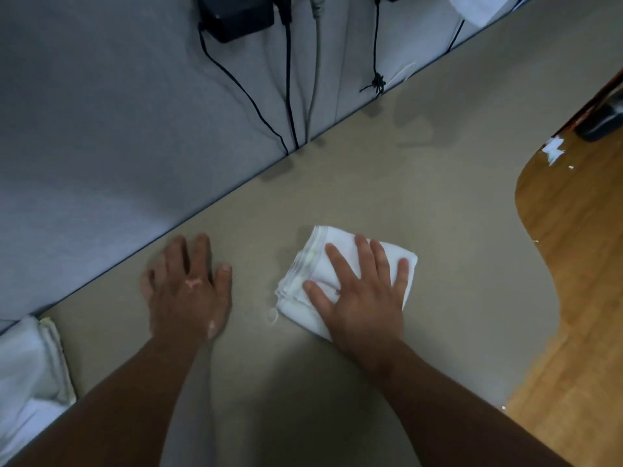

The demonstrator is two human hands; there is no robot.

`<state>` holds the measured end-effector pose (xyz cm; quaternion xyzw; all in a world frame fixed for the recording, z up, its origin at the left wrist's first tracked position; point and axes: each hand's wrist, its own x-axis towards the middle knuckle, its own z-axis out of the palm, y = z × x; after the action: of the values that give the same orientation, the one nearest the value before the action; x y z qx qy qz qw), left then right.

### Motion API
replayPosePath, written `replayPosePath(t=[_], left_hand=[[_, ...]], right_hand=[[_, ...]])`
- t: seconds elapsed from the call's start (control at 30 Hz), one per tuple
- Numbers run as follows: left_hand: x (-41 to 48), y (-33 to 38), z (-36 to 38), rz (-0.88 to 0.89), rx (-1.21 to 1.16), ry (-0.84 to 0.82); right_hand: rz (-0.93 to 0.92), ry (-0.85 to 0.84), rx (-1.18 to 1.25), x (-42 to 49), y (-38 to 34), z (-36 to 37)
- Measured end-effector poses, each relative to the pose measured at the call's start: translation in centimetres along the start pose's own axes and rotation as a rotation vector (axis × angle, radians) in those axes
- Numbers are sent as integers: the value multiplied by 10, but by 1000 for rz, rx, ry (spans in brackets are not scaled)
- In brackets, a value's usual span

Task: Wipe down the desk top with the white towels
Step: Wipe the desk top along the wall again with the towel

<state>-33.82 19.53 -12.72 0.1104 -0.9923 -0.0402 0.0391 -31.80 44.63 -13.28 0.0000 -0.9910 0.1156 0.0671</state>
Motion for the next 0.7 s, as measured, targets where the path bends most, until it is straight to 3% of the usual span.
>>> replayPosePath(t=[0.4,0.7], left_hand=[[12,-7,6,-34,9,-55],[10,-10,10,-13,9,-24]], right_hand=[[141,-113,40,186,-6,23],[21,-95,79,165,-9,15]])
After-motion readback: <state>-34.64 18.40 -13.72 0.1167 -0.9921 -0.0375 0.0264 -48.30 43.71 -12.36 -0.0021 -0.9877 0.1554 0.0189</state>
